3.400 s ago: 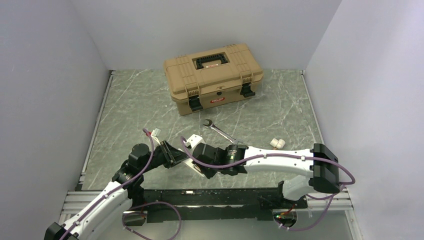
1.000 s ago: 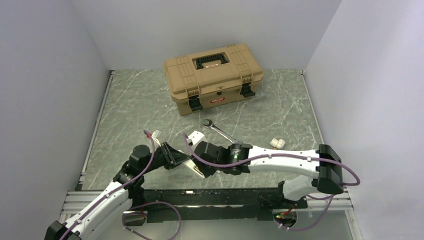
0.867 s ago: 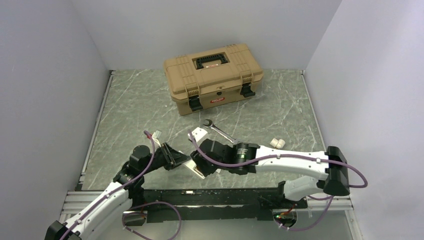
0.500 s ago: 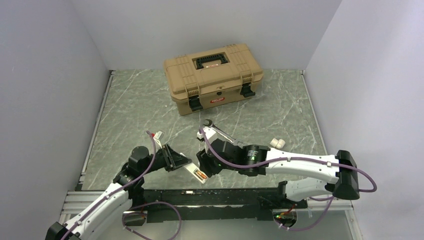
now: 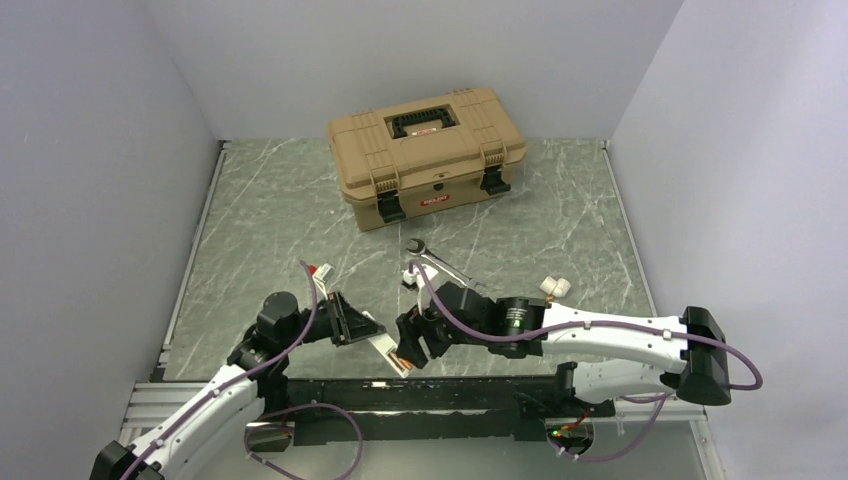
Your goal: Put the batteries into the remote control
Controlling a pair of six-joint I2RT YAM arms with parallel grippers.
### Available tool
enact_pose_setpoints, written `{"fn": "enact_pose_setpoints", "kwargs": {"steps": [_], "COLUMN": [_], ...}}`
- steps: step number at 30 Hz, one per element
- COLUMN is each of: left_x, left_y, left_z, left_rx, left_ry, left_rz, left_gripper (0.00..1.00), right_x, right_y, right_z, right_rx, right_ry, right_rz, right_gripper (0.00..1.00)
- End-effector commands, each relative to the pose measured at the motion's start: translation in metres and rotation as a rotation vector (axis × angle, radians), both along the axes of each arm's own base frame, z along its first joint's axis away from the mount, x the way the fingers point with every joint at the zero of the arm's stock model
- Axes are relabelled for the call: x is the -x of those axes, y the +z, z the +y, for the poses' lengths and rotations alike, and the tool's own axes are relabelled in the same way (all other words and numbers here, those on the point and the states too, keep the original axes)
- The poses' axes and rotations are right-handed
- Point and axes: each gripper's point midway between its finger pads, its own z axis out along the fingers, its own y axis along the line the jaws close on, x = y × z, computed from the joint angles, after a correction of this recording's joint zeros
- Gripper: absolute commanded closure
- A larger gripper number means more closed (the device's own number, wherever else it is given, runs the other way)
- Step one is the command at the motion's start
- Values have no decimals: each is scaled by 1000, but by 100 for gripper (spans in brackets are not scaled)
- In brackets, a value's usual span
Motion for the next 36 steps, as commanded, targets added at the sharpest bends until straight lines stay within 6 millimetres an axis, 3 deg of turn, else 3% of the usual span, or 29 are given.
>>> {"fn": "enact_pose_setpoints", "kwargs": {"steps": [1,15,36], "left_x": [4,5,9], "left_y": [13,12,18], "left_z": [-2,-3,-3], "left_rx": [29,19,44], "left_ry": [-43,-53,-74], "left_rz": [-74,-77,-89], "left_gripper": [100,100,100], "right_x": [0,10,6], "right_y": [17,1,-8], "right_z": [10,23,10], "right_rx": [-125,-154,-219], "right_ry": [-2,70,79], "right_rz": [36,129,198], "right_gripper": [31,31,36]}}
